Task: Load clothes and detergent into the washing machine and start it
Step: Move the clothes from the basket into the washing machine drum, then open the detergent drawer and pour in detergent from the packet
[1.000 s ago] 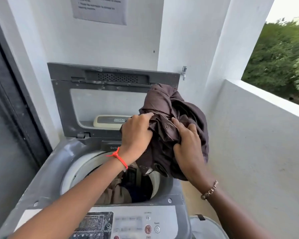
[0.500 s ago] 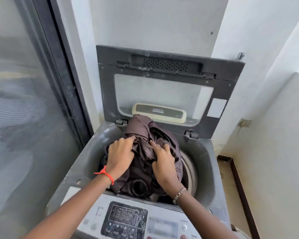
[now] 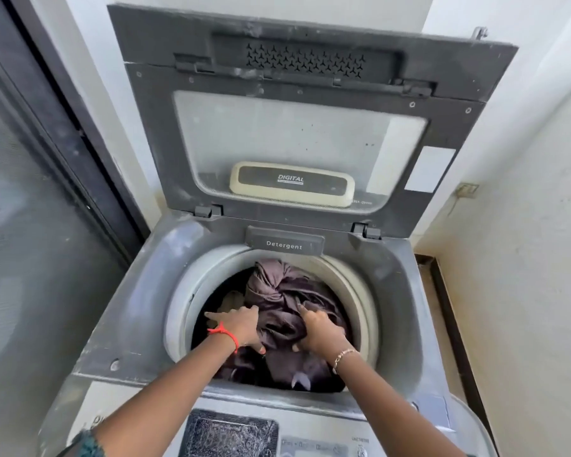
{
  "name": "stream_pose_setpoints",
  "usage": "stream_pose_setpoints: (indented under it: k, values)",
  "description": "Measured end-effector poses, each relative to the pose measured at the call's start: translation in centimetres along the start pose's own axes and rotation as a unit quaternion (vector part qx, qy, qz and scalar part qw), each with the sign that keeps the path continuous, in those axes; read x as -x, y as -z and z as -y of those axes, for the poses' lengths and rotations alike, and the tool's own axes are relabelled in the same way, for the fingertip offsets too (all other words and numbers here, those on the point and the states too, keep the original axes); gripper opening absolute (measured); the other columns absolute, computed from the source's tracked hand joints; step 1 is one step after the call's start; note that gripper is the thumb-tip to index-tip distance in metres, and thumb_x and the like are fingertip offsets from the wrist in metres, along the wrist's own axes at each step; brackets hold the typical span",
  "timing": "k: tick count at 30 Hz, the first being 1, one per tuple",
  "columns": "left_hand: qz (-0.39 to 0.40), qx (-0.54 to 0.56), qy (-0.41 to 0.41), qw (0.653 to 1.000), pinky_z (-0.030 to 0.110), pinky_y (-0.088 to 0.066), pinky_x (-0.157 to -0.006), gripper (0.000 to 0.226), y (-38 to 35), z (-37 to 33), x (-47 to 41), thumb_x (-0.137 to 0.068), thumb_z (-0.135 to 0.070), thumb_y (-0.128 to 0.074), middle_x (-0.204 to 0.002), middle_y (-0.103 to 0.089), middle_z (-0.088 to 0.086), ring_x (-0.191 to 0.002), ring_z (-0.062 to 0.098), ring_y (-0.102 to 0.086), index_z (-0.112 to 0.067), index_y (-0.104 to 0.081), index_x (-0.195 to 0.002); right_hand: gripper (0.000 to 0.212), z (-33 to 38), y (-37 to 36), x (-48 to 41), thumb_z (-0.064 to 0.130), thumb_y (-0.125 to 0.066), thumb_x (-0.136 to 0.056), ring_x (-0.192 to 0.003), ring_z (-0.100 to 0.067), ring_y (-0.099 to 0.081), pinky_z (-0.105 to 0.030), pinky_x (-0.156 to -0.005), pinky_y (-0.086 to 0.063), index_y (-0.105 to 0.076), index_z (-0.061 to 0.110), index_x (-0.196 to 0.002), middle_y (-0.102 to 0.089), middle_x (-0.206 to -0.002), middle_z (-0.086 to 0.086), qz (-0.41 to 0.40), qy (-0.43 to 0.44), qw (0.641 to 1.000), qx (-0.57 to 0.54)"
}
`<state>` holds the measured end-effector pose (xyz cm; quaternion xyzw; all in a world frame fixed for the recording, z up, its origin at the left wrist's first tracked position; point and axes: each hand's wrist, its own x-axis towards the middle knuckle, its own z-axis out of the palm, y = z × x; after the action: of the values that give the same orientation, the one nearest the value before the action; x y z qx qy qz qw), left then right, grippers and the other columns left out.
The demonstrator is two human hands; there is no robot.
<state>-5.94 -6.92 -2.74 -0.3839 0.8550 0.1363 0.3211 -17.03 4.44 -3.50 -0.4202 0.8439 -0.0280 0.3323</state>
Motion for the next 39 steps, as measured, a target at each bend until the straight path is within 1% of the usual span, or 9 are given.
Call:
stream_pose_setpoints:
  k: [4, 12, 17, 25, 27, 30, 33, 36, 39]
  values:
    - [0.007, 0.001, -0.010, 1.000, 0.070, -0.021, -0.103, 0.081, -0.3, -0.4, -1.4, -0.075, -0.043, -0.070, -0.147, -0.030, 0.006, -0.131, 0.035, -0.037, -0.020, -0.029, -0.140, 0.089, -1.3, -0.9, -1.1, 0.035, -0.072, -0.075, -0.132, -0.031, -0.033, -0.052, -0.102, -0.038, -0.020, 0.013, -0.143, -0.038, -0.139, -0.016, 0.021, -0.020, 0.998, -0.046]
    - [-0.039, 0.021, -0.064, 0.997, 0.066, -0.020, -0.105, 0.045, 2.1, -1.0, -1.3, -0.085, -0.036, -0.060, -0.134, -0.046, 0.008, -0.127, 0.032, -0.040, -0.012, -0.046, -0.121, 0.071, -3.2, 0.4, 0.5, 0.034, -0.062, -0.086, -0.131, -0.026, -0.036, -0.031, -0.106, -0.033, -0.027, 0.007, -0.142, -0.039, -0.142, -0.014, 0.001, -0.001, 0.994, -0.107]
    - [-0.053, 0.036, -0.109, 0.992, 0.054, -0.030, -0.107, 0.053, 4.6, -0.4, 0.8, -0.086, -0.036, -0.059, -0.138, -0.043, 0.010, -0.126, 0.032, -0.043, -0.019, -0.042, -0.133, 0.062, -3.3, 2.8, 2.2, 0.027, -0.064, -0.085, -0.128, -0.020, -0.045, -0.026, -0.106, -0.036, -0.038, 0.004, -0.137, -0.048, -0.137, -0.015, -0.049, 0.015, 0.982, -0.180]
    - [-0.052, 0.227, -0.183, 0.955, 0.028, -0.042, -0.096, 0.044, 6.5, 0.6, 2.6, -0.087, -0.036, -0.061, -0.130, -0.055, 0.006, -0.118, 0.017, -0.053, -0.015, -0.053, -0.124, 0.034, -1.5, 4.9, 4.7, 0.023, -0.061, -0.087, -0.088, -0.011, -0.064, -0.023, -0.068, -0.052, -0.056, 0.009, -0.117, -0.069, -0.095, -0.006, -0.087, 0.061, 0.942, -0.318]
    - [0.012, 0.389, -0.156, 0.908, 0.033, -0.043, -0.088, 0.039, 6.5, 0.1, 2.8, -0.090, -0.042, -0.054, -0.127, -0.057, 0.006, -0.115, 0.019, -0.055, -0.016, -0.054, -0.119, 0.017, -0.7, 5.2, 5.1, 0.021, -0.057, -0.090, -0.086, -0.012, -0.065, -0.029, -0.067, -0.054, -0.059, 0.011, -0.104, -0.067, -0.091, -0.006, -0.078, 0.061, 0.899, -0.426]
    - [0.117, 0.670, -0.096, 0.727, 0.047, -0.046, -0.087, 0.058, 6.5, -0.4, 1.5, -0.093, -0.045, -0.045, -0.118, -0.057, 0.013, -0.106, 0.027, -0.057, -0.001, -0.044, -0.131, 0.015, 0.0, 6.0, 4.5, 0.022, -0.054, -0.093, -0.093, -0.023, -0.066, -0.041, -0.074, -0.056, -0.060, 0.009, -0.092, -0.067, -0.097, -0.014, -0.069, 0.037, 0.806, -0.587]
    - [0.104, 0.815, -0.037, 0.569, 0.054, -0.038, -0.098, 0.068, 6.9, -0.9, -0.1, -0.092, -0.044, -0.045, -0.135, -0.045, 0.023, -0.123, 0.035, -0.045, 0.006, -0.032, -0.137, 0.024, 0.0, 6.8, 2.0, 0.018, -0.055, -0.092, -0.097, -0.029, -0.064, -0.047, -0.075, -0.057, -0.056, -0.003, -0.103, -0.064, -0.098, -0.020, -0.078, -0.003, 0.718, -0.691]
    - [0.043, 0.873, 0.007, 0.486, 0.056, -0.032, -0.102, 0.069, 7.7, -0.9, -1.0, -0.093, -0.039, -0.048, -0.144, -0.032, 0.027, -0.133, 0.038, -0.034, 0.009, -0.027, -0.138, 0.028, 0.1, 7.5, -0.5, 0.012, -0.052, -0.093, -0.097, -0.031, -0.059, -0.045, -0.071, -0.054, -0.050, -0.006, -0.113, -0.058, -0.094, -0.020, -0.068, -0.026, 0.653, -0.753]
    - [-0.002, 0.894, 0.020, 0.449, 0.055, -0.031, -0.103, 0.066, 8.6, -0.3, -1.9, -0.093, -0.034, -0.050, -0.146, -0.027, 0.027, -0.135, 0.038, -0.031, 0.007, -0.027, -0.139, 0.021, 0.3, 7.7, -2.8, 0.012, -0.050, -0.093, -0.094, -0.033, -0.055, -0.046, -0.070, -0.052, -0.053, -0.005, -0.107, -0.052, -0.106, -0.027, -0.064, -0.062, 0.598, -0.797]
